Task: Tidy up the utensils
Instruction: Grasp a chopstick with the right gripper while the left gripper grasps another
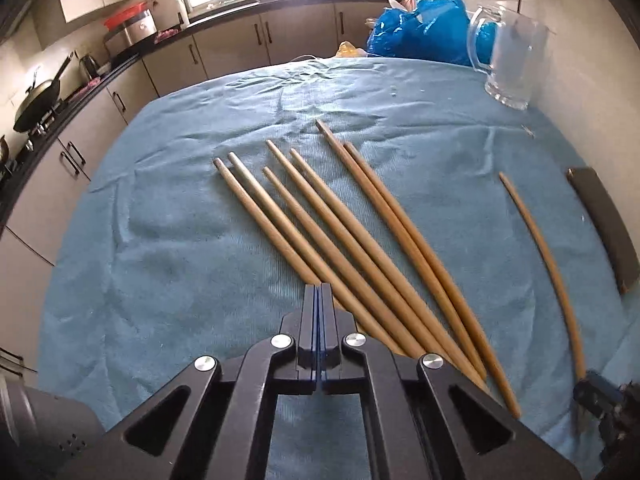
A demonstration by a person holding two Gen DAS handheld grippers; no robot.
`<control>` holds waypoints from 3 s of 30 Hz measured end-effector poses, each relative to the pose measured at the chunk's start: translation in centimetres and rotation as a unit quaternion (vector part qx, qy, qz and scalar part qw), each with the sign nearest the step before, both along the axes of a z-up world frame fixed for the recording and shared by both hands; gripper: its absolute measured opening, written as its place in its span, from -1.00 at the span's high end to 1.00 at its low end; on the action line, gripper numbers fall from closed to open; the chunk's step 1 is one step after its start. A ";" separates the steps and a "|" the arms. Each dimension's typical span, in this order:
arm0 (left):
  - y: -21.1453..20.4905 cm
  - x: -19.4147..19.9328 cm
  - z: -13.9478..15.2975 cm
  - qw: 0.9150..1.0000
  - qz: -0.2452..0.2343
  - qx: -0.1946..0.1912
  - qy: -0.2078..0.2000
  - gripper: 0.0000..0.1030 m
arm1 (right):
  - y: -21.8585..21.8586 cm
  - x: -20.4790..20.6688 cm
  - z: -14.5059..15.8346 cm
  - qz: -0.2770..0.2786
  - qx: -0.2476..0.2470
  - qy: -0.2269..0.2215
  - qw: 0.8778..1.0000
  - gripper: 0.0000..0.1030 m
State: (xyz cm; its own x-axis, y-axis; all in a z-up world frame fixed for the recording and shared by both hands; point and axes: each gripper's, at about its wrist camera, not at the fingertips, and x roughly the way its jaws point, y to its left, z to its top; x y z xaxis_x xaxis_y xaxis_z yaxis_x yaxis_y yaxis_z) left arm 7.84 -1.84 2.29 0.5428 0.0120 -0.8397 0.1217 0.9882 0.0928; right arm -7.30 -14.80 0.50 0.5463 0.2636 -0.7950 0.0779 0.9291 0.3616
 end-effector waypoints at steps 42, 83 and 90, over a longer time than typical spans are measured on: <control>4.9 -4.9 0.9 0.999 0.004 -0.029 0.013 0.16 | -0.4 -6.5 1.9 0.038 -0.037 0.023 0.998 -0.01; 2.0 -7.4 -0.3 0.990 -0.094 -0.021 0.108 0.46 | 1.6 7.3 0.7 0.077 -0.162 0.128 0.975 0.39; 1.0 -5.4 -0.6 0.988 -0.098 -0.016 0.118 0.46 | 2.5 11.0 0.6 0.082 -0.164 0.174 0.967 0.63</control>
State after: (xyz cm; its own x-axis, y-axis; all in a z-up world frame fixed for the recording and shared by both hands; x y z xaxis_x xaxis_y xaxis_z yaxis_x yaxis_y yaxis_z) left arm 2.39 -0.88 1.66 0.3205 -0.1016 -0.9418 0.3249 0.9457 0.0085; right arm 3.68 -12.35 1.15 0.2035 0.0259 -0.9787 -0.0173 0.9996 0.0229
